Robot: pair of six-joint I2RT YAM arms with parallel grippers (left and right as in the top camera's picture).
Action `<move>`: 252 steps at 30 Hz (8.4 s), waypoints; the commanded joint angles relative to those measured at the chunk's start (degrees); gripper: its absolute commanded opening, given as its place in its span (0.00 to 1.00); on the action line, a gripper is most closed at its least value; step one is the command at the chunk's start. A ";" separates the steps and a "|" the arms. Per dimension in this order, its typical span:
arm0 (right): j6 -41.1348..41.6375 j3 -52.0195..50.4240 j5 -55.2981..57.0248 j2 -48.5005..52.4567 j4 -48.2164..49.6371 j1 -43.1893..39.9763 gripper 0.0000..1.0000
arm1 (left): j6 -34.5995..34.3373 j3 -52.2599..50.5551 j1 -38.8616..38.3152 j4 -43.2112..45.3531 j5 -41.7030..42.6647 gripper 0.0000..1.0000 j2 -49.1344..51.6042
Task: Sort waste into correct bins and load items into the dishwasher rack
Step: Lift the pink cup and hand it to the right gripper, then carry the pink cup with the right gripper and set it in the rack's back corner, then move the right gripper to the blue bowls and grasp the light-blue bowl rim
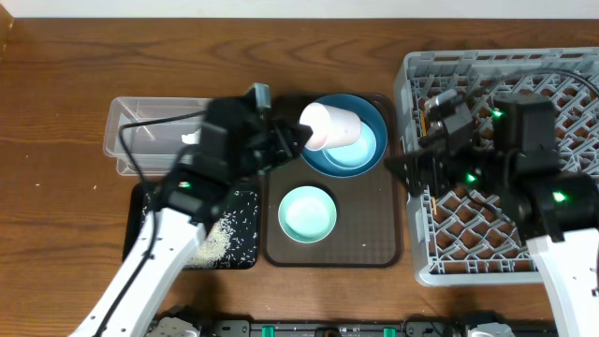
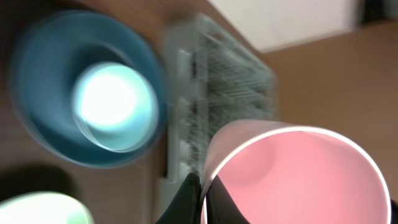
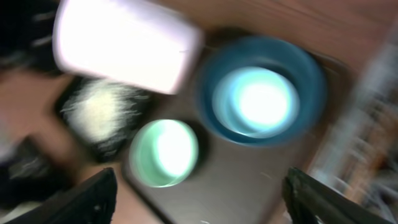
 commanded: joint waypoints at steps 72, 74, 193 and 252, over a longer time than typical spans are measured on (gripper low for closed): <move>14.91 0.59 50.38 3.67 15.87 -1.03 0.31 | 9.18 0.50 4.00 -16.96 2.58 0.89 -0.22; 14.93 0.59 51.45 5.64 17.94 -1.38 0.31 | 9.20 0.50 4.00 -16.96 2.58 0.92 -0.22; -8.28 1.11 -19.78 14.71 -5.79 -11.85 0.98 | 5.92 0.50 4.02 -16.09 2.34 0.94 -0.22; 23.96 1.11 36.65 43.28 30.88 28.37 0.32 | 18.62 0.48 33.09 -34.75 10.12 0.94 -10.29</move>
